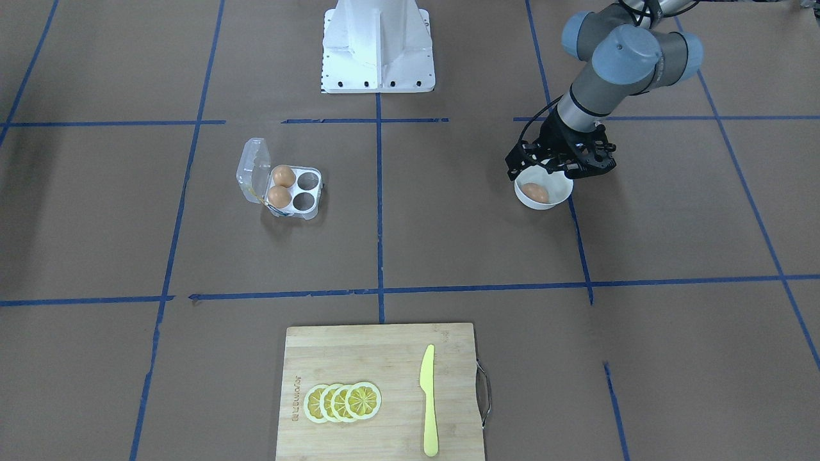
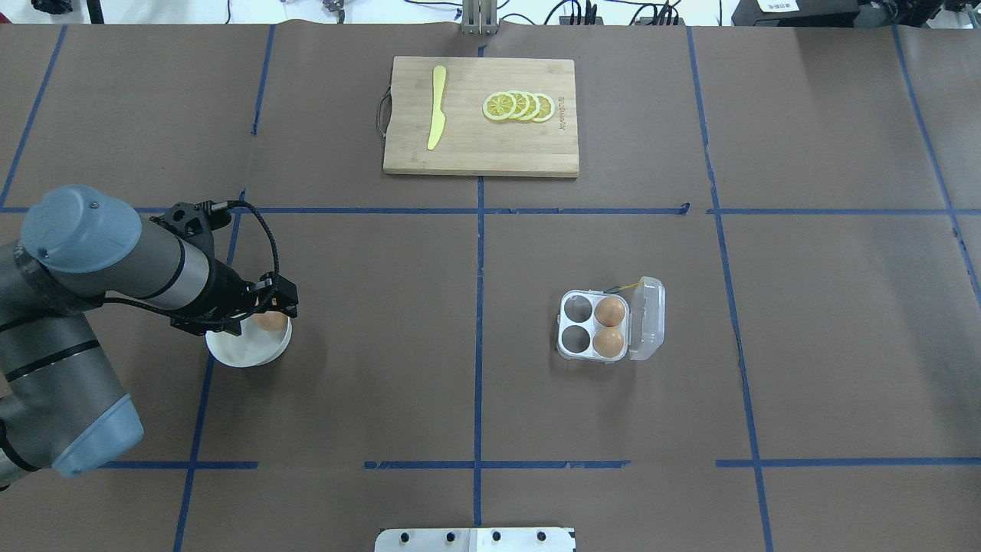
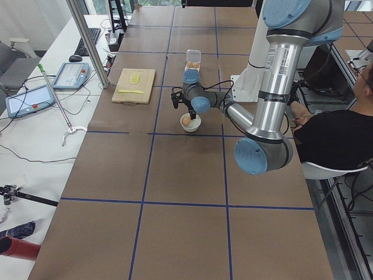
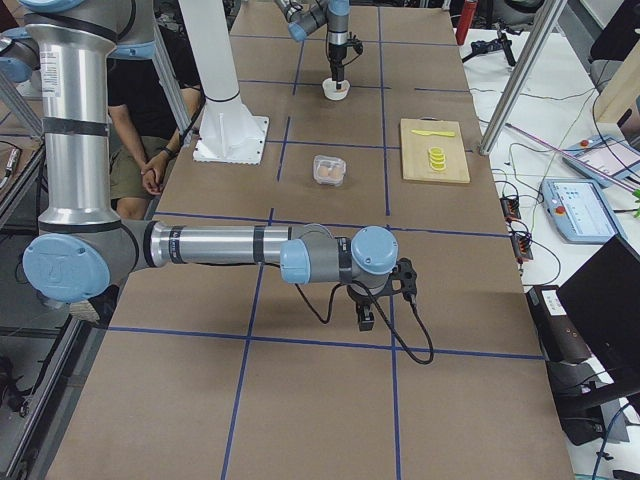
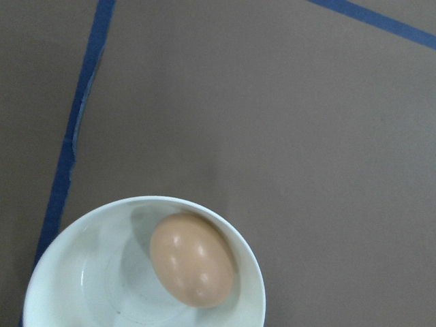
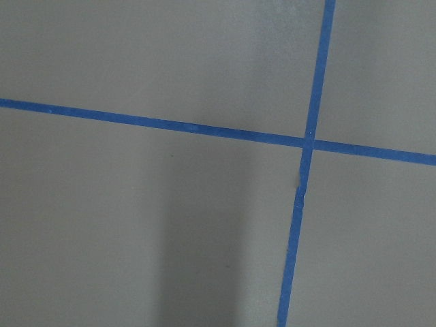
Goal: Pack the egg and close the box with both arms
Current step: 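Lower the left gripper into the bowl and close on the brown egg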
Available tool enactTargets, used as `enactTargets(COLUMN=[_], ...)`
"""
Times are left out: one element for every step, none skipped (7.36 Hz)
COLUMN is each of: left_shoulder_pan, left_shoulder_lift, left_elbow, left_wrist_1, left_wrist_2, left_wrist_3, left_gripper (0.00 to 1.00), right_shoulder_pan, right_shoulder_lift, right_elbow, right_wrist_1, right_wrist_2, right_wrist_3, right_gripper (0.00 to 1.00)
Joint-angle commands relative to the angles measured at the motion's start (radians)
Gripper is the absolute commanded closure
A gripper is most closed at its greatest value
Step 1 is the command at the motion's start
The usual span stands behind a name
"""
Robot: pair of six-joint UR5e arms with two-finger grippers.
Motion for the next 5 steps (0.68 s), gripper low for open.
enactTargets(left_shoulder_pan=[0.003, 0.004, 0.004, 0.004, 0.004], left_shoulder_lift=[-0.002, -0.002, -0.002, -0.002, -0.002], left_elbow=[-0.003, -0.003, 0.000, 0.001, 0.003], left_wrist_1=[0.060, 0.071, 0.073, 0.079, 0.079], left_wrist_2=[0.029, 0.037, 0.039, 0.039, 0.039], left_wrist_3=[-0.002, -0.002, -0.014, -0.017, -0.017], left_gripper=[0.26, 0.26, 0.26, 0.30, 0.30], right_shoulder_pan=[0.000, 0.000, 0.000, 0.000, 0.000], right_shoulder_lift=[-0.001, -0.001, -0.001, -0.001, -0.001], right_elbow=[0.001, 0.001, 0.001, 0.001, 0.001], right_wrist_1=[0.000, 0.000, 0.000, 0.000, 0.000], right_wrist_2=[0.000, 0.000, 0.000, 0.000, 0.000], right_wrist_3=[0.000, 0.000, 0.000, -0.001, -0.001], right_gripper=[0.00, 0.00, 0.00, 0.00, 0.00])
